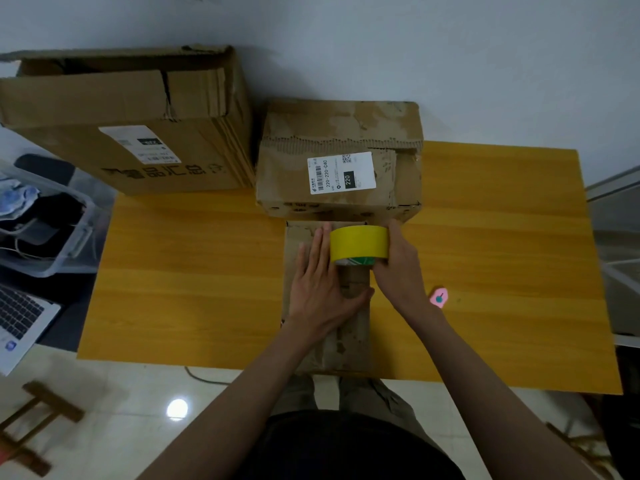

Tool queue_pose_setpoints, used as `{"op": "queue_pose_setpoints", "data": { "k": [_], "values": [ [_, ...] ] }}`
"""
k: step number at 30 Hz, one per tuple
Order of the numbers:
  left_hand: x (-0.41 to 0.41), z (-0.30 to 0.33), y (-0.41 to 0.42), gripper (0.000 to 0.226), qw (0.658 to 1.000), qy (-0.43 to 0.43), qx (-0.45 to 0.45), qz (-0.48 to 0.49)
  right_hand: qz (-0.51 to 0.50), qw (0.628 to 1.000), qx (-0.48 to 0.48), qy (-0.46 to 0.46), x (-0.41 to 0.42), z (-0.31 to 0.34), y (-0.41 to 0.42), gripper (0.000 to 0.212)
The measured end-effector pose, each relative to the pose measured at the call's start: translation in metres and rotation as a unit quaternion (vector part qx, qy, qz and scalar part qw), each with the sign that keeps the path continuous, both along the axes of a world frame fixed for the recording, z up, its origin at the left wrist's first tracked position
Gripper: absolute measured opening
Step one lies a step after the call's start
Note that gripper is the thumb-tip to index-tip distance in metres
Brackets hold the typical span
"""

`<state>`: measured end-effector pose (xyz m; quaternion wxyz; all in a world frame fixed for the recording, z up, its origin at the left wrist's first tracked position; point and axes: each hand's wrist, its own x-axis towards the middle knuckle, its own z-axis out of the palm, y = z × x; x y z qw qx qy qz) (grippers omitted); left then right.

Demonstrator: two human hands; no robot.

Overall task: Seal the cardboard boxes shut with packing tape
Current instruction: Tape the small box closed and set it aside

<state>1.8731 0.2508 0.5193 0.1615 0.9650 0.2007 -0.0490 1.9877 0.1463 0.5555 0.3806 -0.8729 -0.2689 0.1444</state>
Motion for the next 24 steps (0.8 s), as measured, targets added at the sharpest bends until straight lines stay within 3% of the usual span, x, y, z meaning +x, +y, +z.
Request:
{"op": "queue_pose_setpoints", "data": {
  "k": [8,17,21,24],
  "values": [
    [0.008,0.000,-0.013,0.114,0.998,0.024,-0.007,0.053,0.006,0.999,0.024,0.035,0.006,-0.004,-0.007,0.042],
    [0.007,-0.001,-0.014,0.116,0.998,0.019,-0.001,0.055,-0.123,0.992,0.010,-0.027,0.034,-0.031,-0.069,0.047],
    [0.006,-0.003,-0.014,0.116,0.998,0.018,0.000,0.054,-0.146,0.986,0.047,0.071,0.028,-0.057,-0.062,0.046],
    [0.007,-0.003,-0.013,0.118,0.998,0.019,-0.003,0.054,-0.187,0.960,0.082,0.190,0.019,-0.066,-0.046,0.045]
  ]
}}
